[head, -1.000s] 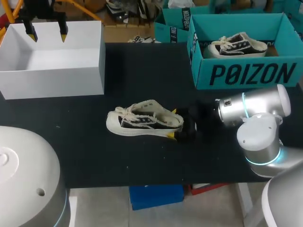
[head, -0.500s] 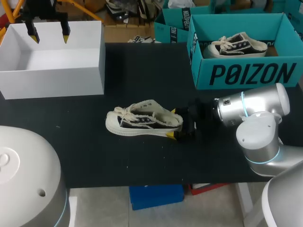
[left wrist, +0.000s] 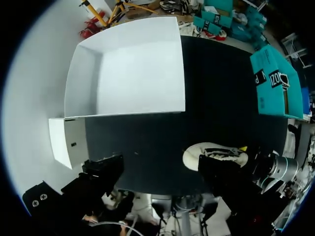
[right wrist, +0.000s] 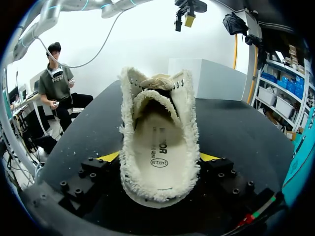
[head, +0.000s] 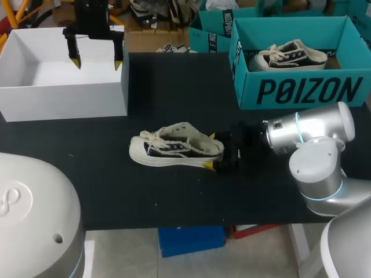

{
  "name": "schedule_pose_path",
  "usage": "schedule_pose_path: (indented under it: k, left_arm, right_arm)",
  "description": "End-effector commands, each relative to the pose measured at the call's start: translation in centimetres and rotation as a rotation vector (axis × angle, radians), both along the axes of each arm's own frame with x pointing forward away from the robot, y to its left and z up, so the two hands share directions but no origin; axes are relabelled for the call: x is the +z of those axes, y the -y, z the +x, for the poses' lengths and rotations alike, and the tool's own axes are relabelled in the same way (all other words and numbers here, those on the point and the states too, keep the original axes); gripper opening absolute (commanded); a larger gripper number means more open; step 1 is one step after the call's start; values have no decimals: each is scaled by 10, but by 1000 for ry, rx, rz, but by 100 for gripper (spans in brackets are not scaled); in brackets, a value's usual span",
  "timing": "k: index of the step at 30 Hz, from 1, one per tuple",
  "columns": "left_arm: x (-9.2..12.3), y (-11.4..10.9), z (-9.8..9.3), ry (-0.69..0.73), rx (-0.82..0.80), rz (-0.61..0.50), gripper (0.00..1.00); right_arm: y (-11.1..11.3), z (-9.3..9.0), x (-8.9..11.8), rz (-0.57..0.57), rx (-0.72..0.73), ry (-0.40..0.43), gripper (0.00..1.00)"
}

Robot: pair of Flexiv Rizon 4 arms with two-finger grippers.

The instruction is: Take the shoe out of the shoebox, open the shoe tongue, remove and reinsert the insole, then place the shoe into the shoebox

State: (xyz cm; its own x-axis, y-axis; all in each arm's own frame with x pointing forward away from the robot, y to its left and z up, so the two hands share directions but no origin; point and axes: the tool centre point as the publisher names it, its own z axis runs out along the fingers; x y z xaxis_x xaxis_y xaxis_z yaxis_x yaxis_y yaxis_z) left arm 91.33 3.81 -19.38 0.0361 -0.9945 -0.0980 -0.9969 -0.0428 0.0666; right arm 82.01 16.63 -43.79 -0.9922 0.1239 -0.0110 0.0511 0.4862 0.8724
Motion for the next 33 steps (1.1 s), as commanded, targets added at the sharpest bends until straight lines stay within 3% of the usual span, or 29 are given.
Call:
schedule_pose_path:
  k: [1,10,15,27,30,33]
  left_arm:
    - [-6,23,-27,32,-11,35,100]
    - [-29,62,-65,12,-63,87,100]
    - [-32,71,-77,-10,-83,76,100]
    - [-32,71,-77,-10,-83,76,100]
    - [-32,56,-67,4,-79,92,100]
    - [-36,63,-66,-4,-94,92,100]
  right_arm:
    - [-3,0,-2,-2,-2,-1,0]
    - [-3,0,-2,-2,-2,-1,0]
    - [-3,0,-2,-2,-2,-1,0]
    - [-3,0,-2,-2,-2,-1,0]
    - [-3,0,-2,-2,-2,-1,0]
    - [-3,0,-2,-2,-2,-1,0]
